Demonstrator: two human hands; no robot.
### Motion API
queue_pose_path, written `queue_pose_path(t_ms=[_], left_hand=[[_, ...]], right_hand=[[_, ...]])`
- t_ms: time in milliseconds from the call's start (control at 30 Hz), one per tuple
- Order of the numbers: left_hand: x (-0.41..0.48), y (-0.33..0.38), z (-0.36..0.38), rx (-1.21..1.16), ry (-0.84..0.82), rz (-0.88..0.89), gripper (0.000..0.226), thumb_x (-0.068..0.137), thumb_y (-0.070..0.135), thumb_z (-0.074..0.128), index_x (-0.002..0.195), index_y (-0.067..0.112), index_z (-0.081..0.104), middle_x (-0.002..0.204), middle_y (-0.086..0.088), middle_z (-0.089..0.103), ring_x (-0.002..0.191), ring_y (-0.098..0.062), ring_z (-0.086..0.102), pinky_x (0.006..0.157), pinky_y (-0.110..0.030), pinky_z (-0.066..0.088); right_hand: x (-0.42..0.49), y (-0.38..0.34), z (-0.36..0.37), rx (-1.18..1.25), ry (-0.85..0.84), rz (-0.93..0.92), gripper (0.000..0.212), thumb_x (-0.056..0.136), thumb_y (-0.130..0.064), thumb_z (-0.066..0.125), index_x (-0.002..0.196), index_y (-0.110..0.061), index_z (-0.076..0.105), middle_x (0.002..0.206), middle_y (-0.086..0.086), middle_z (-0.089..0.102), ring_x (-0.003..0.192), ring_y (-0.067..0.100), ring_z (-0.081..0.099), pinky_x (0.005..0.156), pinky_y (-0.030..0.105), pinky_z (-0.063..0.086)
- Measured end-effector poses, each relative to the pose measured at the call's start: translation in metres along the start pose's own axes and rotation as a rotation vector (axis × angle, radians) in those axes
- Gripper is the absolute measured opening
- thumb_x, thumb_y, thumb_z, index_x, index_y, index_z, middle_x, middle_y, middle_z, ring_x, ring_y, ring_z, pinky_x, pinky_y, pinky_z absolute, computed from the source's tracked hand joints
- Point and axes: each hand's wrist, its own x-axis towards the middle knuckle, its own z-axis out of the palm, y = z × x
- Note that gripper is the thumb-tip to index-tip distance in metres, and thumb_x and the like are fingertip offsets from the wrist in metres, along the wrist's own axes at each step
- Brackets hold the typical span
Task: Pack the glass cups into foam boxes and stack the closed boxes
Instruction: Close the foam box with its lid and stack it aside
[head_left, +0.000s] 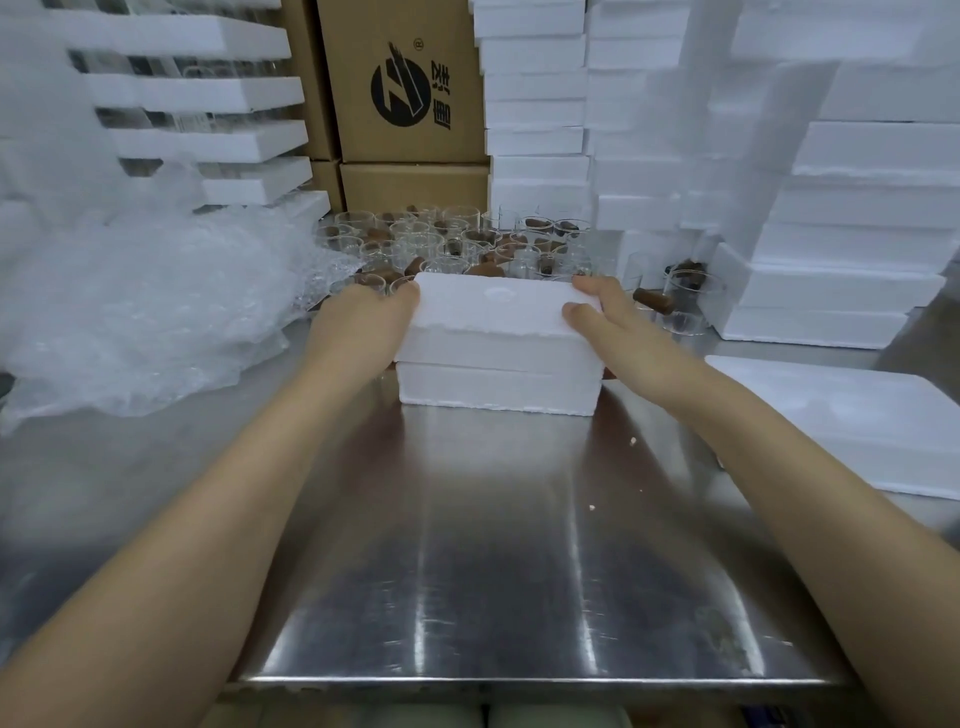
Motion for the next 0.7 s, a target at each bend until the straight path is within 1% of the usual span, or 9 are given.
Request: queue_pose_path(t_ms=[67, 133, 233, 333, 433, 533, 600, 633, 700], left_hand=[[0.002, 0.0, -0.002, -0.034, -0.036, -0.011, 0.064, 0.075, 0.053, 0.047, 0.095, -0.005, 0.066, 0.096, -0.02, 0.07, 0.091, -0.034, 0.067, 0.09, -0.05, 0.053], [0.005, -0.003, -0.003, -0.08, -0.08, -0.043, 0.057, 0.077, 0.054, 0.052, 0.094, 0.002, 0.068, 0.097, -0.015, 0.071, 0.088, -0.03, 0.069, 0.086, -0.047, 0.056], [0.009, -0.01, -0.003, -0.212, -0.202, -0.094, 0.034, 0.089, 0.051, 0.056, 0.087, 0.02, 0.069, 0.08, 0.001, 0.074, 0.066, -0.014, 0.07, 0.06, -0.028, 0.059], [0.007, -0.014, -0.004, -0.233, -0.328, -0.113, 0.034, 0.092, 0.055, 0.05, 0.087, 0.025, 0.066, 0.06, 0.007, 0.07, 0.054, -0.01, 0.068, 0.049, -0.022, 0.055], [0.006, -0.014, -0.006, -0.237, -0.382, -0.122, 0.037, 0.093, 0.056, 0.046, 0.09, 0.026, 0.066, 0.082, -0.003, 0.074, 0.073, -0.018, 0.071, 0.061, -0.028, 0.057], [0.008, -0.013, -0.005, -0.275, -0.453, -0.154, 0.042, 0.098, 0.056, 0.037, 0.106, 0.025, 0.064, 0.117, -0.009, 0.068, 0.11, -0.025, 0.063, 0.09, -0.038, 0.052], [0.008, -0.014, -0.001, -0.305, -0.531, -0.17, 0.051, 0.1, 0.057, 0.025, 0.13, 0.028, 0.054, 0.141, -0.002, 0.053, 0.135, -0.023, 0.044, 0.114, -0.047, 0.031], [0.008, -0.013, 0.001, -0.328, -0.545, -0.177, 0.054, 0.1, 0.057, 0.022, 0.136, 0.027, 0.048, 0.147, 0.0, 0.047, 0.14, -0.022, 0.036, 0.118, -0.048, 0.022], [0.005, -0.01, 0.004, -0.408, -0.551, -0.185, 0.051, 0.101, 0.055, 0.02, 0.128, 0.026, 0.052, 0.144, 0.0, 0.051, 0.133, -0.019, 0.044, 0.115, -0.042, 0.027]], right_hand=[[0.001, 0.001, 0.0, -0.012, -0.023, 0.005, 0.05, 0.1, -0.045, 0.037, 0.147, -0.029, 0.026, 0.151, -0.004, 0.032, 0.13, 0.017, 0.037, 0.096, 0.026, 0.025], [0.003, 0.002, -0.001, -0.011, -0.043, 0.023, 0.049, 0.1, -0.047, 0.035, 0.145, -0.03, 0.026, 0.144, -0.005, 0.037, 0.12, 0.017, 0.04, 0.092, 0.028, 0.026], [0.006, 0.006, -0.002, -0.006, -0.057, 0.052, 0.045, 0.099, -0.051, 0.031, 0.142, -0.036, 0.026, 0.133, -0.003, 0.045, 0.115, 0.02, 0.045, 0.092, 0.033, 0.03], [0.007, 0.009, -0.002, 0.033, -0.064, 0.072, 0.048, 0.093, -0.058, 0.027, 0.139, -0.045, 0.025, 0.135, -0.002, 0.047, 0.122, 0.025, 0.049, 0.107, 0.044, 0.035], [0.01, 0.01, 0.001, 0.093, -0.044, 0.1, 0.05, 0.099, -0.049, 0.03, 0.148, -0.044, 0.018, 0.15, -0.001, 0.036, 0.136, 0.026, 0.037, 0.115, 0.047, 0.027], [0.011, 0.013, 0.003, 0.149, -0.073, 0.111, 0.059, 0.103, -0.042, 0.03, 0.153, -0.038, 0.0, 0.161, -0.006, 0.013, 0.148, 0.022, 0.015, 0.12, 0.042, 0.013], [0.012, 0.007, 0.005, 0.254, -0.086, 0.176, 0.059, 0.102, -0.046, 0.03, 0.151, -0.046, -0.002, 0.16, -0.013, 0.011, 0.145, 0.02, 0.018, 0.112, 0.036, 0.018], [0.011, 0.007, 0.003, 0.332, -0.088, 0.196, 0.058, 0.102, -0.046, 0.031, 0.151, -0.048, 0.0, 0.159, -0.015, 0.012, 0.144, 0.019, 0.021, 0.107, 0.033, 0.022], [0.008, 0.004, 0.0, 0.489, -0.093, 0.187, 0.056, 0.103, -0.041, 0.034, 0.15, -0.048, 0.004, 0.158, -0.017, 0.017, 0.14, 0.018, 0.032, 0.11, 0.037, 0.029]])
